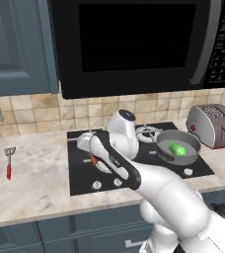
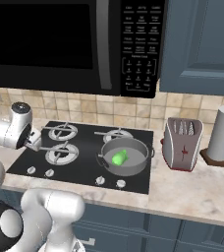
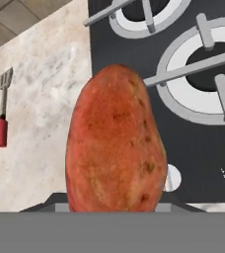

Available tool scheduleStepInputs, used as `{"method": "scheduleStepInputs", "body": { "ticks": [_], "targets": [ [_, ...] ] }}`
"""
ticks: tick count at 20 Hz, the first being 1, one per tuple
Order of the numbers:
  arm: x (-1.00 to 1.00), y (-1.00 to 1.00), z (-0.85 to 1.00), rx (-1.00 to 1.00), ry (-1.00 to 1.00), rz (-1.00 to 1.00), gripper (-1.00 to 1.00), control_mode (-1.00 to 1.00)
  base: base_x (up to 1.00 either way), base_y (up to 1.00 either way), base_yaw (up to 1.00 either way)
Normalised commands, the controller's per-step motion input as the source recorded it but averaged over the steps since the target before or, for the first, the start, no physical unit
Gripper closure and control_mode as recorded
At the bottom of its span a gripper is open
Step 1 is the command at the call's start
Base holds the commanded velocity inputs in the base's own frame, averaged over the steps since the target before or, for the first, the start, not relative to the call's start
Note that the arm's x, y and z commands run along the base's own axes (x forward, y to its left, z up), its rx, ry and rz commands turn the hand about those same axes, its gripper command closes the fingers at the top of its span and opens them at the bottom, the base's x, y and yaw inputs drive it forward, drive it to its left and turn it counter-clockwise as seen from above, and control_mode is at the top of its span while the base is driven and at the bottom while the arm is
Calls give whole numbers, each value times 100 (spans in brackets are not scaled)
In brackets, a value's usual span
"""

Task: Put the corn and sweet potato in the pot. Retrieve the spatula and lightly stir the vegetables in the pot.

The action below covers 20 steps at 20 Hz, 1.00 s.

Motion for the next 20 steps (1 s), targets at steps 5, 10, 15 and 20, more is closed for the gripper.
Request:
{"method": "scheduleStepInputs", "body": {
  "ticks": [5,10,15,20],
  "targets": [
    [0,-91,12,2,0,0,100,-100,0,0,0],
    [0,-87,2,3,0,0,100,-100,0,0,0],
    [0,-85,5,1,0,0,100,-100,0,0,0],
    [0,-52,11,-5,0,-2,100,-100,0,0,0]
  ]
}}
